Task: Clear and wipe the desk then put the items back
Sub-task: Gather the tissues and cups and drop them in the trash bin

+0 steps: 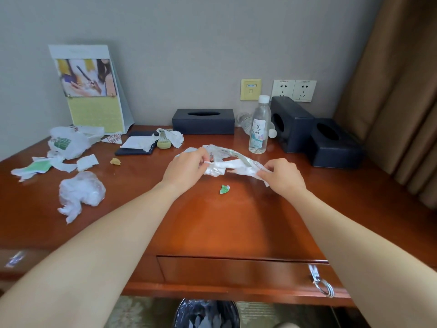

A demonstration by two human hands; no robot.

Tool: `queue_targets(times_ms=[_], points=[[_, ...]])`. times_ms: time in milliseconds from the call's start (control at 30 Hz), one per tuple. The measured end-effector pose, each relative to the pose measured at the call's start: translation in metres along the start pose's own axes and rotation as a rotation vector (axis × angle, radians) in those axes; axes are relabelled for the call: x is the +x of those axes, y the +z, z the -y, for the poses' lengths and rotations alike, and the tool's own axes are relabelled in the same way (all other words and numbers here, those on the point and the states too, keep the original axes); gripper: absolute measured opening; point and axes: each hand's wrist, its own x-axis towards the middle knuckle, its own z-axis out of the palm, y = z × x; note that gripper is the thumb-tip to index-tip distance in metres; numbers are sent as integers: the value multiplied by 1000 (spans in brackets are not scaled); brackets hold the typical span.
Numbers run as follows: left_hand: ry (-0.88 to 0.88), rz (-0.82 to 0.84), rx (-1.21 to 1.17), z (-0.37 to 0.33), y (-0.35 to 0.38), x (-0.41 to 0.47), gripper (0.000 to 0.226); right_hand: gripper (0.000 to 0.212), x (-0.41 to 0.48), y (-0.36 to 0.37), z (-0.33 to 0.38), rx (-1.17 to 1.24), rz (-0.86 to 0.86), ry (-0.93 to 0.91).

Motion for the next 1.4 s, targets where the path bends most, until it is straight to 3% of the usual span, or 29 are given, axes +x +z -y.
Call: queue_targets(times_ms=[233, 533, 1000, 1400], points=[[-168, -142, -100, 21, -22, -10, 8, 18, -7, -15, -21, 102, -192, 124], [-330, -236, -235, 18, -47, -36, 4, 21, -35, -30, -11, 205, -281, 172], [-272, -280, -365, -30, -77, -124, 3, 26, -140, -32, 22, 361, -226, 70], [-358, -222, -447, -55, -33, -261, 6, 19, -268, 28, -4, 501, -84, -26]])
